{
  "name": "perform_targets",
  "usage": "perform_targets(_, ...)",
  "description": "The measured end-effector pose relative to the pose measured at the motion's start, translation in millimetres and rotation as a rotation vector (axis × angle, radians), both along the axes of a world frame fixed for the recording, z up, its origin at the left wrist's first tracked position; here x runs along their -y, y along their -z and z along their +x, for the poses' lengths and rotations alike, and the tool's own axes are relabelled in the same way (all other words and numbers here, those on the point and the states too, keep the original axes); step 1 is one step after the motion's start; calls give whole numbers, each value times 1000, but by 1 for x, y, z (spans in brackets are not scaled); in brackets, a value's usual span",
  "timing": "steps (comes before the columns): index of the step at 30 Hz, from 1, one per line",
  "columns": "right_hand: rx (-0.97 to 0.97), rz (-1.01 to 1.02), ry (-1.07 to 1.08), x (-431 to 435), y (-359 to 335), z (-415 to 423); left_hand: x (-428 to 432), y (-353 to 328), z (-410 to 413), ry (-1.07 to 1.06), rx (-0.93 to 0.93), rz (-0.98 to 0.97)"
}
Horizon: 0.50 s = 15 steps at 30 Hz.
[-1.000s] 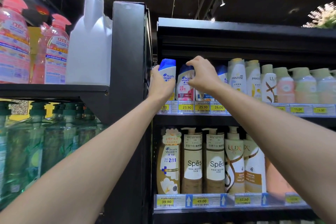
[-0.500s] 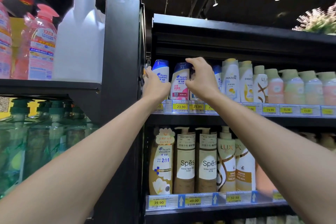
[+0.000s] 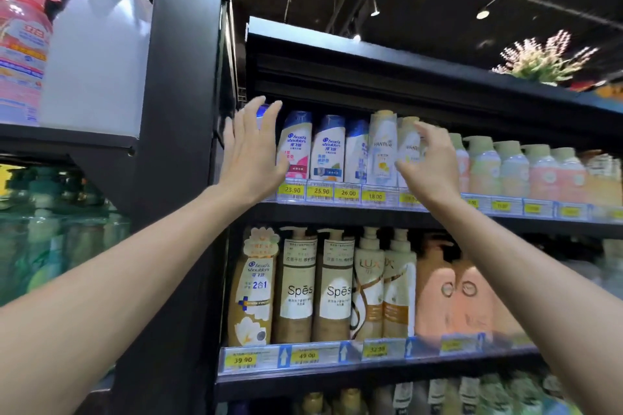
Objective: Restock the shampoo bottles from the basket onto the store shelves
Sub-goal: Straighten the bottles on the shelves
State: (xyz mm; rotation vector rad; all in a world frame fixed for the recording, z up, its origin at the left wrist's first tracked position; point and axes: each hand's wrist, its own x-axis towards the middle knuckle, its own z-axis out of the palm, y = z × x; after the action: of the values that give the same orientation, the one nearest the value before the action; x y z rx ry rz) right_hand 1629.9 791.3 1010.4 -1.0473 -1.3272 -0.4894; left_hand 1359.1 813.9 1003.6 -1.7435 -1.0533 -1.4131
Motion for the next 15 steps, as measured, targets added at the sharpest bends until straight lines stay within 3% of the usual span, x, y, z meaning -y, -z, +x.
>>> perform_targets(4, -58, -88, 39, 2, 6, 40, 7, -12, 26, -120, -151, 64)
perform_targets(15, 230, -142, -163, 5, -19, 90, 6, -44, 137, -290, -254, -122)
